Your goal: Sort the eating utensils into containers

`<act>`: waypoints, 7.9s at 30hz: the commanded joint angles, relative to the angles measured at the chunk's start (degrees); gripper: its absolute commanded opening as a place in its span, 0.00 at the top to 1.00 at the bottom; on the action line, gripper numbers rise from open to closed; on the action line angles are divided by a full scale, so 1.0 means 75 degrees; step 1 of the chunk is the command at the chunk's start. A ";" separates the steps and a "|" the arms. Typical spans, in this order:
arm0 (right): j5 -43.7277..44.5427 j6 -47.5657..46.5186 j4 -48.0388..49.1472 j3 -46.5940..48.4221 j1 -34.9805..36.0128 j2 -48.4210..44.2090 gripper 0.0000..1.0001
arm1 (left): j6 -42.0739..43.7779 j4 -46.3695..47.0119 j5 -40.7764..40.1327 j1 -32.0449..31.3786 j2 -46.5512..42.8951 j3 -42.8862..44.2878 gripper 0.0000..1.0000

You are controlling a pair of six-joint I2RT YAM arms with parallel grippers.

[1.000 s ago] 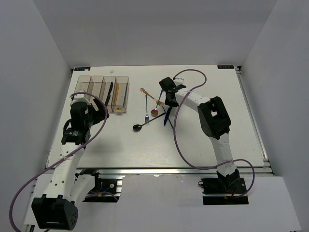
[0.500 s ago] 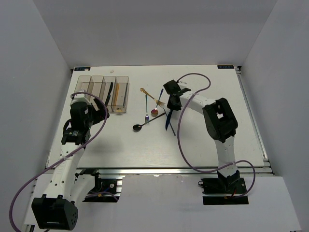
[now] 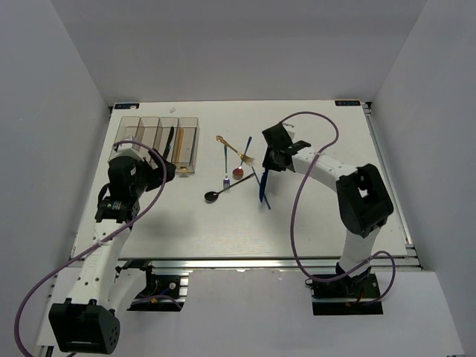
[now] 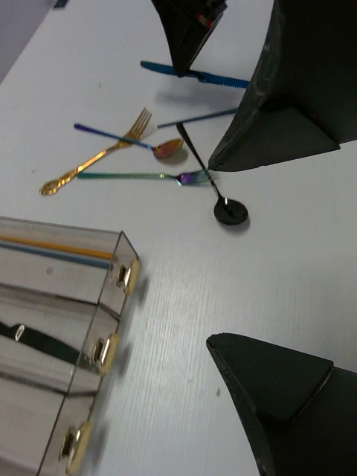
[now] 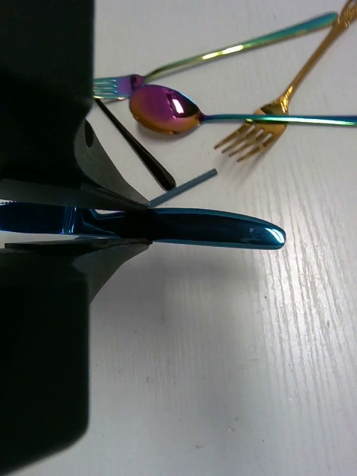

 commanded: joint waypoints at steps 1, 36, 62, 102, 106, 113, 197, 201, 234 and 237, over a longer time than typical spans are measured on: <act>-0.0253 -0.0362 0.0660 -0.0315 0.0074 -0.0789 1.00 | -0.0621 0.0651 0.1048 -0.0018 -0.0034 -0.0144 0.02; -0.1789 -0.1382 0.1880 0.0504 0.3168 -0.2196 1.00 | -0.2933 0.4719 0.2703 -0.1800 0.1478 -0.0906 0.29; -0.0687 -0.2519 0.0953 0.0119 0.3133 -0.1480 0.11 | -0.6669 -0.4469 -0.5514 -0.1788 0.1022 0.1685 0.04; -0.4776 -0.9809 -0.0853 0.6880 0.4059 0.5316 0.38 | -0.0729 -0.1633 -0.6462 -0.1776 -0.1674 0.0969 0.02; -0.5116 -0.9539 -0.0499 0.6809 0.3872 0.5339 0.38 | -0.0682 -0.1528 -0.6380 -0.1776 -0.1686 0.0782 0.02; -0.5339 -0.9655 -0.1658 0.6786 0.3778 0.5644 0.67 | -0.0600 -0.1457 -0.6356 -0.1776 -0.1744 0.0746 0.02; -0.0686 -0.5601 -0.0300 -0.0152 0.4235 -0.0016 1.00 | -0.2146 -0.0380 -0.2326 -0.1776 -0.2471 -0.0847 0.02; -0.0815 -0.5625 -0.0276 -0.0246 0.4188 -0.0390 1.00 | -0.2369 -0.0191 -0.1997 -0.1776 -0.2448 -0.0988 0.02; -0.2092 -0.5859 -0.1952 0.1652 0.3591 0.1694 0.47 | -0.1022 -0.1282 -0.2982 -0.1776 -0.2623 -0.0297 0.02; -0.2128 -0.5894 -0.2478 0.2085 0.3567 0.2115 0.57 | -0.0952 -0.1235 -0.2911 -0.1776 -0.2600 -0.0250 0.02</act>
